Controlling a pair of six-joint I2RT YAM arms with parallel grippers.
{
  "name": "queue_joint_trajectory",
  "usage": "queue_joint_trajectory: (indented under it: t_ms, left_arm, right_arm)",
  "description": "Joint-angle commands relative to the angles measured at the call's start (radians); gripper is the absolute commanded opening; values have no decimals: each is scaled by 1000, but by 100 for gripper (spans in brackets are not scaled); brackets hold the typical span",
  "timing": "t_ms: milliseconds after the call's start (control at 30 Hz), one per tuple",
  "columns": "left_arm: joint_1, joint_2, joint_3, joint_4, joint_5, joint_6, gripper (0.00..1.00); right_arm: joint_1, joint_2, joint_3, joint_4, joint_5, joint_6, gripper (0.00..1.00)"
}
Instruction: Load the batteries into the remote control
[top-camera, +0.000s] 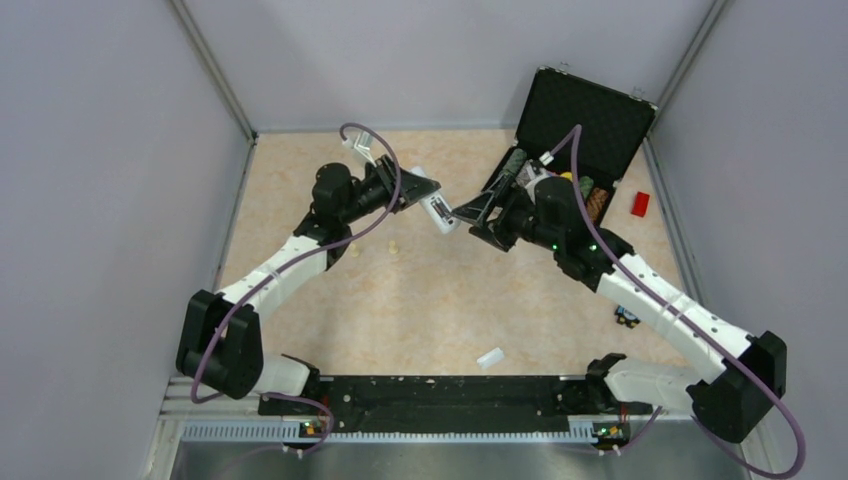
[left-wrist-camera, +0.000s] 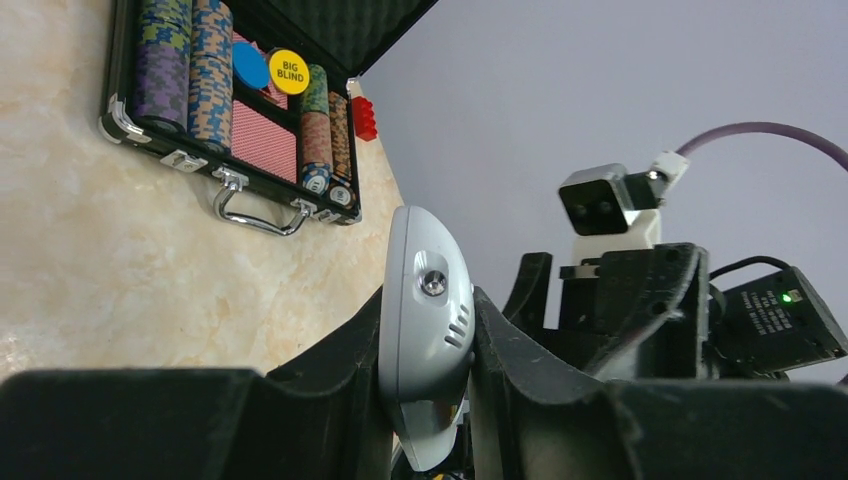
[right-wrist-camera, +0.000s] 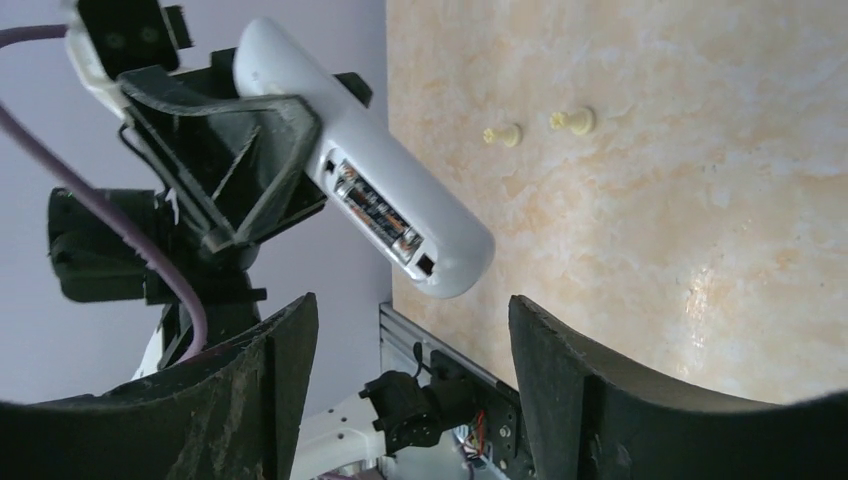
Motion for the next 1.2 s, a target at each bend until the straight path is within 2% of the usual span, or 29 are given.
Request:
queue_joint_trajectory:
  t_ms: [0,167,367,500,600,733,800,933,1033,1167]
  left_arm:
    - [10,-14,-8,52,25,29,0]
    - [19,-24,-14,31,36,52,0]
    - [23,-59,-45,-10,38,119,0]
    - [24,-94,-67,-39,56,170,0]
    - [25,-116,-66,-107,63,234,0]
    - [24,-155,-75,-219,30,304,0]
    - [24,-180,-99,-248,-1,316,0]
    - [26,-233,-141,-279,-78,318,0]
    - [28,-261,-165,-285,-128,317,0]
    - [33,-280,-185,-286,-183,296,0]
  right_arm:
    - [-11,-61,33,6,19,-97,70]
    - [-26,-46,47,-13,-27,-212,70]
    - [-35,-1,82,-205,-41,-436,69]
    - [-36,14,73,-244,-84,-534,69]
    - [-36,28,62,-275,-110,-589,69]
    - [-35,79,40,-417,-99,-626,68]
    - [-34,84,-4,-480,-87,-622,65]
    - [-24,44,-151,-514,-145,-582,51]
    - [63,26,-209,-519,-164,-573,49]
    - [257,50,-210,-520,-76,-571,50]
